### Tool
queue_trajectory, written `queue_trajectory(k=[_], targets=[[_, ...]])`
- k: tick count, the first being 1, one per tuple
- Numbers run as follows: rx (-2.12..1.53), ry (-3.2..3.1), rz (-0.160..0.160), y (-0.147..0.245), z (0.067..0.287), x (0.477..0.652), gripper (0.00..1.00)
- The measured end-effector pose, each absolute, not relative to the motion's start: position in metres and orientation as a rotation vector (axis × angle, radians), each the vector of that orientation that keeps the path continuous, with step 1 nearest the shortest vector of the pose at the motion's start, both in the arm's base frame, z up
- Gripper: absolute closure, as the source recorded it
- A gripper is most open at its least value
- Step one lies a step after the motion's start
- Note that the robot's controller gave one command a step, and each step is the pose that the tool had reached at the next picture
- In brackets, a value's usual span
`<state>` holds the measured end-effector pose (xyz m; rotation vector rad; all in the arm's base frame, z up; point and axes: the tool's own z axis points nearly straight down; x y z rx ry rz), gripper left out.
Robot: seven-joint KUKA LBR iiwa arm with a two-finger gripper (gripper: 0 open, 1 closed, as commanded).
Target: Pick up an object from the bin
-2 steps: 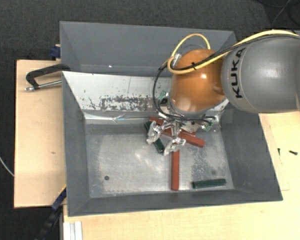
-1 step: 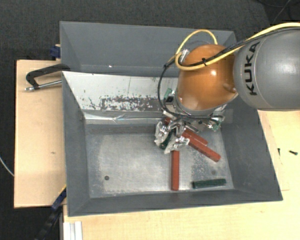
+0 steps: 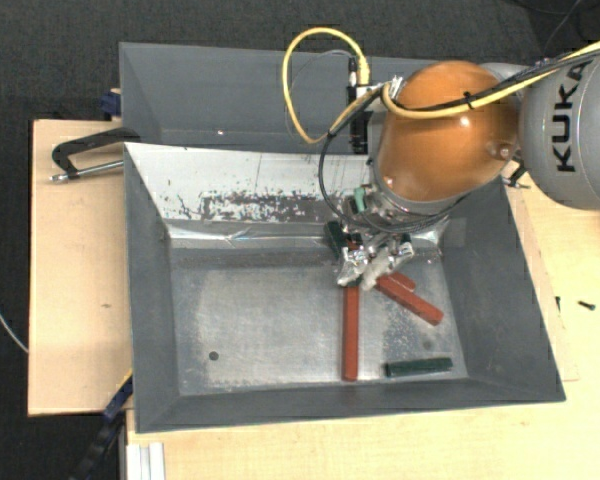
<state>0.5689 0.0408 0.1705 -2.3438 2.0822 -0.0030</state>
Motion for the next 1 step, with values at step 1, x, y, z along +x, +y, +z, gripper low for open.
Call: queue_trajectory(k=[1], targets=[[-2.345, 2.084, 0.001, 0.0413, 0.1699, 0.5686, 1.0]])
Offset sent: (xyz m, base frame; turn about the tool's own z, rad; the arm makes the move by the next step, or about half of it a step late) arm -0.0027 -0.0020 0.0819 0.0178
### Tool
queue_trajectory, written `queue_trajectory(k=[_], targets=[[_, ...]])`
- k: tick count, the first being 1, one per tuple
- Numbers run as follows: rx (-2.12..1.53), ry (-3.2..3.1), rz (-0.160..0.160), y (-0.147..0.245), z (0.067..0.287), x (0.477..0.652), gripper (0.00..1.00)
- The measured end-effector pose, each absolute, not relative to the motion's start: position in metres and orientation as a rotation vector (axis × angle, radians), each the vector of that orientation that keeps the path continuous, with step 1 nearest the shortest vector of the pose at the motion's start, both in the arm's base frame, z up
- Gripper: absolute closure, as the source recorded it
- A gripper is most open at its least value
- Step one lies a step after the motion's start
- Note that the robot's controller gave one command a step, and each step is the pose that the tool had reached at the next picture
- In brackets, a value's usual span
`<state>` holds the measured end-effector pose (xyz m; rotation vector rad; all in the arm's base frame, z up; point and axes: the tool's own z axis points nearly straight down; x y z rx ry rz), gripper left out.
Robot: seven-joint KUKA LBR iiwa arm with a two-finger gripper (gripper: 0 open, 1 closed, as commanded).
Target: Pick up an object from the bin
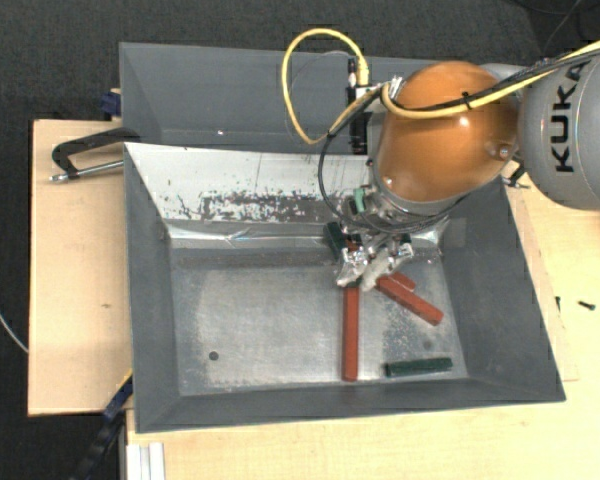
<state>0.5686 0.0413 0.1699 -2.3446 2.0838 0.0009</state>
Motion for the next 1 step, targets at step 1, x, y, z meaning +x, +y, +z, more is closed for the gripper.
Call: queue_trajectory(k=[1], targets=[[-2.323, 2.109, 0.001, 0.0401, 0.2534, 0.567, 1.0]])
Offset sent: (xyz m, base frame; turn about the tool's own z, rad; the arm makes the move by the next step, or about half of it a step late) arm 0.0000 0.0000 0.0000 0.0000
